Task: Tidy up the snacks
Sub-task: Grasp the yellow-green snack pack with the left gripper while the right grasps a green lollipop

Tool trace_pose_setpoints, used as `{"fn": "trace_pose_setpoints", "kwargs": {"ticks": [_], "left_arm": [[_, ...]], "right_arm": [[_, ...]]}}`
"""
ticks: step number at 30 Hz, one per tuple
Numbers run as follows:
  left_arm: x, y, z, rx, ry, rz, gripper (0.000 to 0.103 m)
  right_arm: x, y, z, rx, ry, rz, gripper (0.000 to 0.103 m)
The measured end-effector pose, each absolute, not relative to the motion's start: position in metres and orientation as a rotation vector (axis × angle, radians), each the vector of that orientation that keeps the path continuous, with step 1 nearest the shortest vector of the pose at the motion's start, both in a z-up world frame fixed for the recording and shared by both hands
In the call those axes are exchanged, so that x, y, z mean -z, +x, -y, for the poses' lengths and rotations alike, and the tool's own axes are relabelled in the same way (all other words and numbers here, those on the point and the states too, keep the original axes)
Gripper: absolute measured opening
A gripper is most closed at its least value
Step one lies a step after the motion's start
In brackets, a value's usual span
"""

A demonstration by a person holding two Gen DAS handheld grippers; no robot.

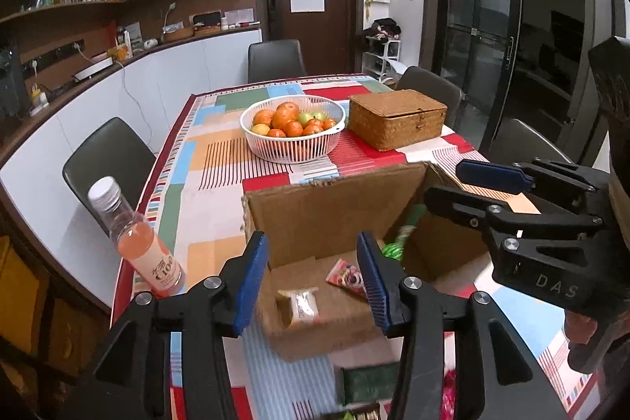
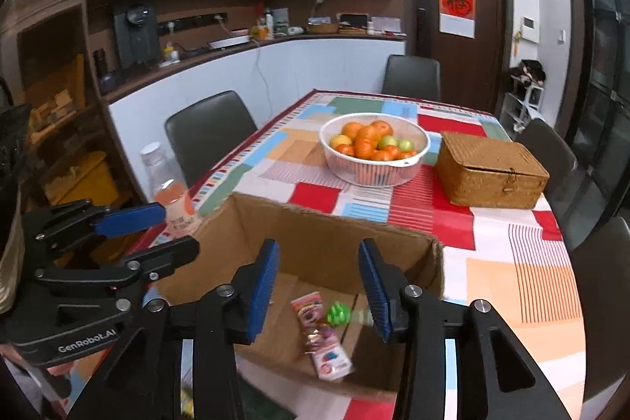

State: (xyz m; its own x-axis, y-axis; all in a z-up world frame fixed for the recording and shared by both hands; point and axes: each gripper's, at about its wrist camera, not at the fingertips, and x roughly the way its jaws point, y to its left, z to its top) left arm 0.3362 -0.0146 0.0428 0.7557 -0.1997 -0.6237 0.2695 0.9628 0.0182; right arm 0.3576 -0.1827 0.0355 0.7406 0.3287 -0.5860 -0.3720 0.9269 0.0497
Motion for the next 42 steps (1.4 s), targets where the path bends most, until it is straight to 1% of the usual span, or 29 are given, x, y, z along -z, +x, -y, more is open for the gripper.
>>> {"fn": "trace_pose_setpoints", "kwargs": {"ticks": [10,19,29,34,42], "left_arm": [[-0.037,0.279,0.004,0.269,0.18,-0.675,0.049],[-0.007,0.247,-0.001,0.287,0.248,-0.762,0.05],[0.029,0.239,0.001,0.382,0.319,-0.894,0.052],[0.052,0.24,0.007,0.428,0.371,-0.971,0.052],[0.082,0.248,0.015,0.489,0.436,-1.052,0.052]], "right_arm": [[-0.022,0.307,0.161,-0.474,-0.143,-0.673,0.043],[0.009,0.281,0.141,-0.536,-0.306,-0.834,0.043],[0.055,0.273,0.115,-0.586,-0.526,-1.065,0.043],[0.076,0.268,0.11,-0.608,-0.599,-1.137,0.043],[0.102,0.269,0.108,-0.643,-0.64,-1.219,0.043]]}}
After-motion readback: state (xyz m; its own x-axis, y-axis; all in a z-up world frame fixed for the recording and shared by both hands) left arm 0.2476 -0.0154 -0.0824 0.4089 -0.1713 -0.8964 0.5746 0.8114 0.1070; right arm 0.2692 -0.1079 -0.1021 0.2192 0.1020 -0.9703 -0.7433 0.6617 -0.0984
